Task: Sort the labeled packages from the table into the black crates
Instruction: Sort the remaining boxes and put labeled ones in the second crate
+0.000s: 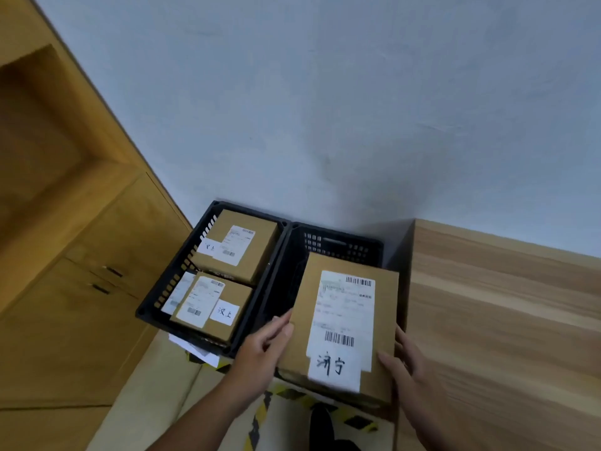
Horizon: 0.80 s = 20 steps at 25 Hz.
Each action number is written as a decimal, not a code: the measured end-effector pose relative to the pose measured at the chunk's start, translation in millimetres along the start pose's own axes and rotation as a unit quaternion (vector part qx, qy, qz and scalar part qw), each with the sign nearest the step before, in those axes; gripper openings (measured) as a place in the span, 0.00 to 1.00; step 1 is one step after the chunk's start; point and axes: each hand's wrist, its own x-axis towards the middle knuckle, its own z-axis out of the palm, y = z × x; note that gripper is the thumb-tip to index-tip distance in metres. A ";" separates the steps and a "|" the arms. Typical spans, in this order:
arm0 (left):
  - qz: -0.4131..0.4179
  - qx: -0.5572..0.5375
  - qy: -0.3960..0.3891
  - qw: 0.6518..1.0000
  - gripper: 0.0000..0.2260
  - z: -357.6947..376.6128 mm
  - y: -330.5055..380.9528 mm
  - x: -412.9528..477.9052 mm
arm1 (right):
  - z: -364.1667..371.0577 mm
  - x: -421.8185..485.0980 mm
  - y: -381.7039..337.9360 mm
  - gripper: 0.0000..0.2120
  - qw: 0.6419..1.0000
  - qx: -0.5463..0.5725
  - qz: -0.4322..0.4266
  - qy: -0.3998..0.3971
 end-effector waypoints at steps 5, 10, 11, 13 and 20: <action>0.005 0.067 0.001 0.998 0.18 -11.3 -27.8 43.5 | 33.7 30.8 18.6 0.29 0.999 -0.027 0.036 -0.001; -0.037 0.092 0.006 0.995 0.15 -13.9 -73.4 110.9 | 75.2 72.7 60.2 0.31 0.992 -0.084 0.083 0.043; -0.046 0.109 0.004 0.993 0.17 -14.1 -89.3 124.8 | 83.9 81.7 75.0 0.32 0.989 -0.089 0.099 0.059; -0.062 0.143 -0.009 0.988 0.18 -13.1 -120.7 148.4 | 97.9 102.0 104.5 0.31 0.982 -0.098 0.130 0.100; -0.088 0.223 -0.028 0.970 0.25 3.1 -187.5 197.9 | 114.9 153.1 181.9 0.27 0.956 -0.140 0.200 0.165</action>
